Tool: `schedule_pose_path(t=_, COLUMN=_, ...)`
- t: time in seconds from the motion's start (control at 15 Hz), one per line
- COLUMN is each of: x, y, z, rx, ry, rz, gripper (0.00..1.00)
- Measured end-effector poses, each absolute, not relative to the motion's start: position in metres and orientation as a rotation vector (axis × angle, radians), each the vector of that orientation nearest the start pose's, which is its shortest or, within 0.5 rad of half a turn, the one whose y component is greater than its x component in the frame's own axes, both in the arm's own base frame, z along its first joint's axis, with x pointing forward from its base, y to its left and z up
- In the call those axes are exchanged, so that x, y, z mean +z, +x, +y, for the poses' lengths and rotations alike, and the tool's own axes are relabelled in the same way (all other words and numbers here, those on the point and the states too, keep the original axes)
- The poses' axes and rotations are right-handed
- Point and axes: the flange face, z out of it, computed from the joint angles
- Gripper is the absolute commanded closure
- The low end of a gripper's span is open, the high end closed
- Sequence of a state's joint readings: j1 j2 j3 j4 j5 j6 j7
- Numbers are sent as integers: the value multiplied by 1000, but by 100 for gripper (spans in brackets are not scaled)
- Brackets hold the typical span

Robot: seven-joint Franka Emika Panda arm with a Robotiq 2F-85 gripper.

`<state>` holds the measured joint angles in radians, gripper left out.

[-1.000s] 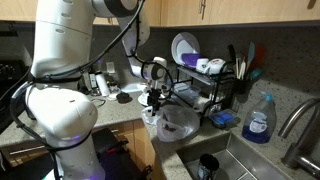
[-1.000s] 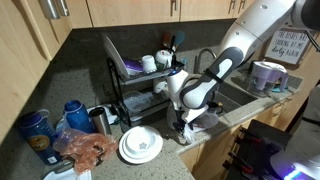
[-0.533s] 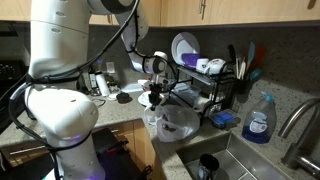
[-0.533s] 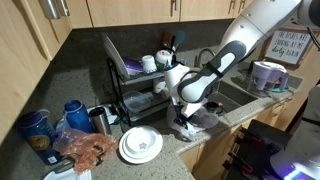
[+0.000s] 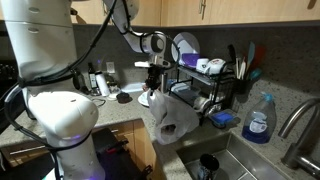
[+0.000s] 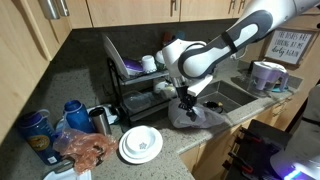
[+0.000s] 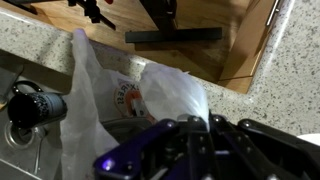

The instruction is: Move the plastic bag to the left

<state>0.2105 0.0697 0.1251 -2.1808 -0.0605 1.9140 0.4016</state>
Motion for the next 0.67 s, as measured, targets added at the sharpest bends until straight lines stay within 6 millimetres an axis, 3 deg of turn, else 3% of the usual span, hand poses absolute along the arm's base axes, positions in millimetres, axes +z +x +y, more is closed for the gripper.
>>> schedule_pose_path(t=0.67, x=425, y=486, z=143, rx=494, ry=-3408, rz=-9, gripper=98)
